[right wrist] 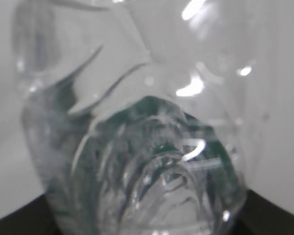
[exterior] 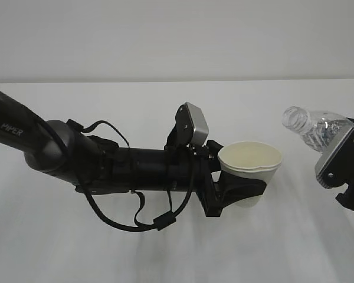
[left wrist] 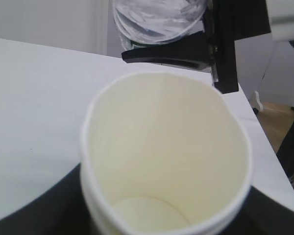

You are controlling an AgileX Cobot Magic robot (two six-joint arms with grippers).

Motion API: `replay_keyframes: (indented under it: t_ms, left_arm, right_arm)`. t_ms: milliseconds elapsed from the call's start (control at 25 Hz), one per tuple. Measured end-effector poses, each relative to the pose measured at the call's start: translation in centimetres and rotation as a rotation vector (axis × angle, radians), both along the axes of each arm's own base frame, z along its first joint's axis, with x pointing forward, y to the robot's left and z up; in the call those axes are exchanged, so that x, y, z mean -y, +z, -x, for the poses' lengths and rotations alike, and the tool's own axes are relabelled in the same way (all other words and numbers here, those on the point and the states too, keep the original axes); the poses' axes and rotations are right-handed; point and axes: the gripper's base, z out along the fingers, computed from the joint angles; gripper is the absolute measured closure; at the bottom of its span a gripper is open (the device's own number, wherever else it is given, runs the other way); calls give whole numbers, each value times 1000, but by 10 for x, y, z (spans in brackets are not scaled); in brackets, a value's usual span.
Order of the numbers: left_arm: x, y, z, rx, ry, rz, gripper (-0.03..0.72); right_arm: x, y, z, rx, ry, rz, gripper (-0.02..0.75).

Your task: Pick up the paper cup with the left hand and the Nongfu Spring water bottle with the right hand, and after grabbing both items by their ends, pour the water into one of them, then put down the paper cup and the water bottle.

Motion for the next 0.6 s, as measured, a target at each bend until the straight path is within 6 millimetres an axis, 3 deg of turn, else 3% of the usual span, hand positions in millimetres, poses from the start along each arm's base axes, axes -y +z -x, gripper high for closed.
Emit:
replay_keyframes:
  t_ms: [600]
  left_arm:
    - [6,0,9,6,-44,4,232]
  right_arm:
    - [0,2,-1,31,44,143,318]
